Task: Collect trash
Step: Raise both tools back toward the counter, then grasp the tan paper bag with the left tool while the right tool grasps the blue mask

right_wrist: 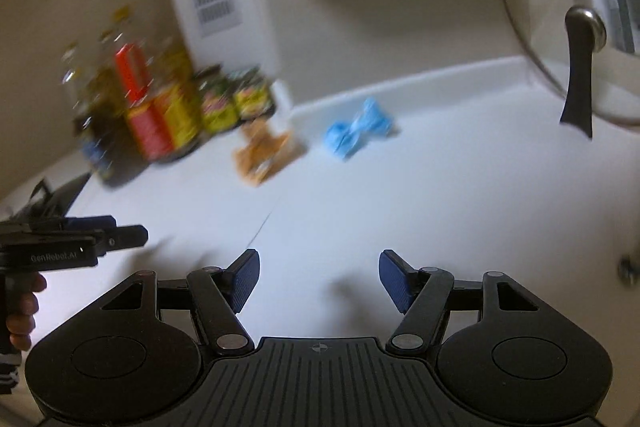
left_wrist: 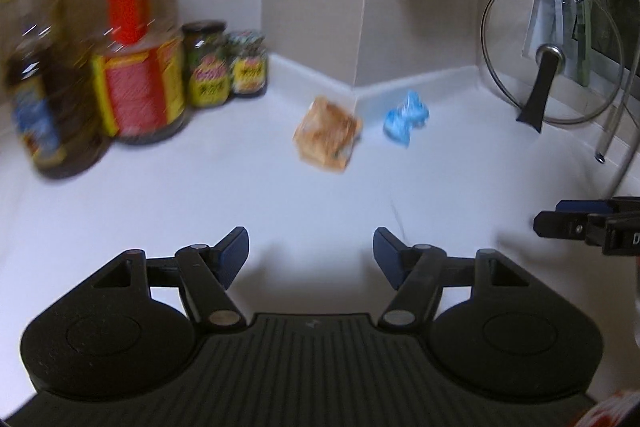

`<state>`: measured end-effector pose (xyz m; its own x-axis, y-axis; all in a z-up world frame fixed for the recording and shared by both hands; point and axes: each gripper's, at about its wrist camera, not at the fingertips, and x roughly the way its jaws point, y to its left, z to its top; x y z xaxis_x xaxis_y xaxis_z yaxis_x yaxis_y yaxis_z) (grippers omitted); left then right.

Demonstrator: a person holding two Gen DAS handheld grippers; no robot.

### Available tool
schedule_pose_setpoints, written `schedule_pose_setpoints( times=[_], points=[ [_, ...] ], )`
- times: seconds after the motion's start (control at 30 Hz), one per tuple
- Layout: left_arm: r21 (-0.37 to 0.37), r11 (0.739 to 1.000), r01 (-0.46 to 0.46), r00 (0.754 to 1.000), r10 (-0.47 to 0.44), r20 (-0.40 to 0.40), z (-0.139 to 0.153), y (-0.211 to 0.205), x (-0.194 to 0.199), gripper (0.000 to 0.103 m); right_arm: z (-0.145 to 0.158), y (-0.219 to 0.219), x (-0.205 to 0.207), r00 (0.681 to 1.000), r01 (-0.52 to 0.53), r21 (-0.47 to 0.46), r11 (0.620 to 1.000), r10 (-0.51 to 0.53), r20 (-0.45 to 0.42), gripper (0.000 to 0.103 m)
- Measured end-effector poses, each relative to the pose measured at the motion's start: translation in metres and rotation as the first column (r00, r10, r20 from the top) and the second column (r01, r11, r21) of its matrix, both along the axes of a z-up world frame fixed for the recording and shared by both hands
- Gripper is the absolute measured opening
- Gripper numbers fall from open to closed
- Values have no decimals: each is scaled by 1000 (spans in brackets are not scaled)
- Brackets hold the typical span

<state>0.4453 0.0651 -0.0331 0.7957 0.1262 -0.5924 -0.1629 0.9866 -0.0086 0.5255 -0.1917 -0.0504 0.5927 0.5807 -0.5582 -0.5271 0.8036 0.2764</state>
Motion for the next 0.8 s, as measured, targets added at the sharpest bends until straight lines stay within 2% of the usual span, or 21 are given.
schedule_pose_setpoints(
  times=[0.1,0.23,0.43,0.53,0.6,0.63,0.7,0.8],
  points=[
    [28,999,15,1000,-16,24,-2,-2,35,71,-2,0,36,1000,16,24,1000,-16,7,67],
    [64,998,24,999,-26,26,-9,-3,81,71,-6,4,71,999,33,46,998,-33,-1,67],
    [107,994,16,1000,-16,5,-24,-5,128,69,-14,11,112,999,42,65,997,-42,-1,67],
    [115,993,10,1000,-9,-7,-30,-4,144,63,-17,15,127,999,38,80,996,-38,-3,67],
    [109,994,6,1000,-4,-11,-32,-3,152,51,-20,19,136,1000,31,86,996,-31,-4,67],
    [104,995,4,1000,-2,-13,-32,-2,155,48,-22,21,141,1000,25,91,996,-25,-7,67],
    [98,995,2,1000,-1,-9,-32,0,158,28,-25,27,150,1000,19,104,994,-17,-20,67],
    [99,995,-2,1000,2,1,-31,3,157,25,-30,36,161,999,8,125,992,-3,-42,67]
  ],
)
